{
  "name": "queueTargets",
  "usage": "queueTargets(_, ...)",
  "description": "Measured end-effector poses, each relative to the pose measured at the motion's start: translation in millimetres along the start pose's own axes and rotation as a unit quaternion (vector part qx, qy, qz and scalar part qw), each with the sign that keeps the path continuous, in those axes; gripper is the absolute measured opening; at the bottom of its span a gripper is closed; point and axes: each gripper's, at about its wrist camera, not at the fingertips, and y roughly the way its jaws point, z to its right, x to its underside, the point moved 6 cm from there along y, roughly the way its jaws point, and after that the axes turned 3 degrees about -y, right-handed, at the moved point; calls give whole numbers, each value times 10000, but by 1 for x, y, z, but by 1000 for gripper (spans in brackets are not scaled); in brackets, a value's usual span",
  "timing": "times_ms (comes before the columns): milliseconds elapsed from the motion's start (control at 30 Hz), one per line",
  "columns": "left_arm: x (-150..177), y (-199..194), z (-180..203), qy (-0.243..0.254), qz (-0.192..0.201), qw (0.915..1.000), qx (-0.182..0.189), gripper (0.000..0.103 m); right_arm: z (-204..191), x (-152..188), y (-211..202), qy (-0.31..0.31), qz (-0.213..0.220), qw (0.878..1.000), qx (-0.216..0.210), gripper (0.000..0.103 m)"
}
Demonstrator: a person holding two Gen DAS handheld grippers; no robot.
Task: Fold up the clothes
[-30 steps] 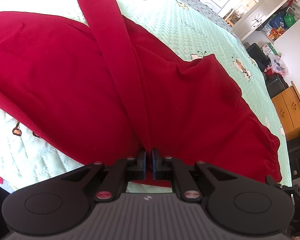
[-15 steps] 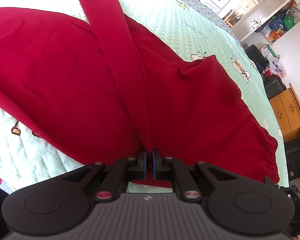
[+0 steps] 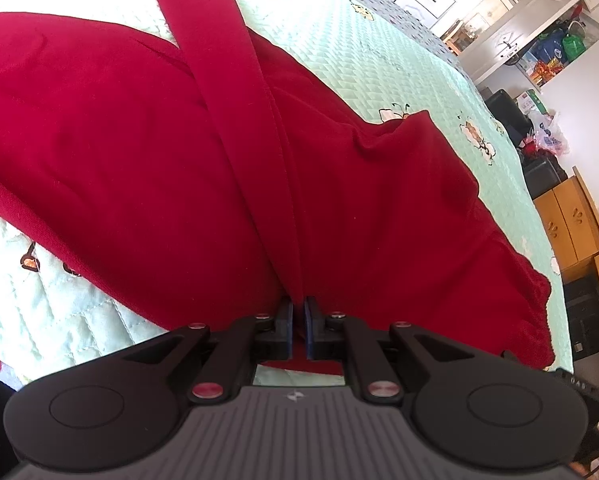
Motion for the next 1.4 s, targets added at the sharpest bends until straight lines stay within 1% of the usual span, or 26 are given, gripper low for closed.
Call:
queueTargets(67, 0, 0, -1, -72, 10, 10000, 50, 9, -4, 1, -6, -176, 49, 9998, -122, 2)
queueTargets(300, 0, -1, -2, -132, 46, 9998, 121, 9, 13, -1, -2, -170, -24, 9999, 17, 1)
queueTargets(433, -1, -1, -4, -212, 21, 9995, 214, 10, 8, -2, -3, -285, -47, 9995, 154, 1)
queueTargets(567, -1, -4, -3, -198, 31, 9994, 273, 13, 7, -4, -17, -146, -207, 9995, 169, 6)
queueTargets(600, 0, -5, -2, -189, 45, 9994, 283, 17, 6, -4, -21, -174, -214, 9994, 187, 12)
queueTargets(633, 0, -6, -1, -181, 55, 9994, 294, 23, 4, -4, -25, -217, -214, 9993, 209, 16)
queueTargets(667, 0, -8, 0, -166, 68, 9994, 286, 25, 2, -3, -29, -270, -204, 9992, 219, 22)
queueTargets(700, 0, -11, 1, -141, 99, 9995, 252, 31, -1, -2, -32, -324, -192, 9990, 226, 26)
queueTargets(733, 0, -15, 3, -108, 142, 9996, 209, 36, -5, -2, -36, -402, -194, 9988, 222, 28)
queueTargets(800, -1, -25, 4, -35, 308, 9995, 102, 42, -12, 2, -39, -632, -208, 9975, 224, 31)
queueTargets(867, -5, -36, 3, 2, 588, 9983, 6, 45, -18, 6, -43, -868, -222, 9957, 228, 32)
queueTargets(933, -14, -47, -1, -37, 939, 9956, -52, 47, -30, 11, -43, -1144, -254, 9927, 272, 38)
queueTargets(967, -21, -53, -5, -89, 1130, 9935, -85, 48, -36, 13, -43, -1285, -263, 9909, 298, 43)
queueTargets(1000, -27, -60, -11, -161, 1320, 9911, -110, 53, -40, 18, -45, -1444, -273, 9886, 323, 48)
queueTargets(1033, -34, -66, -18, -260, 1514, 9880, -142, 59, -44, 24, -45, -1579, -321, 9864, 331, 49)
queueTargets(1067, -40, -73, -26, -378, 1710, 9844, -181, 62, -48, 31, -44, -1709, -376, 9840, 336, 49)
queueTargets(1133, -55, -79, -47, -697, 1932, 9783, -279, 72, -67, 44, -28, -2030, -600, 9768, 316, 50)
queueTargets(1200, -70, -83, -68, -1042, 2096, 9715, -383, 72, -101, 55, 5, -2389, -860, 9669, 250, 50)
queueTargets(1267, -87, -84, -90, -1419, 2192, 9639, -521, 72, -126, 69, 32, -2715, -1067, 9564, 139, 50)
queueTargets(1367, -116, -79, -116, -1746, 2189, 9569, -766, 72, -173, 79, 86, -3082, -1220, 9434, -75, 51)
queueTargets(1400, -126, -76, -124, -1839, 2180, 9547, -849, 72, -189, 82, 106, -3235, -1208, 9384, -102, 54)
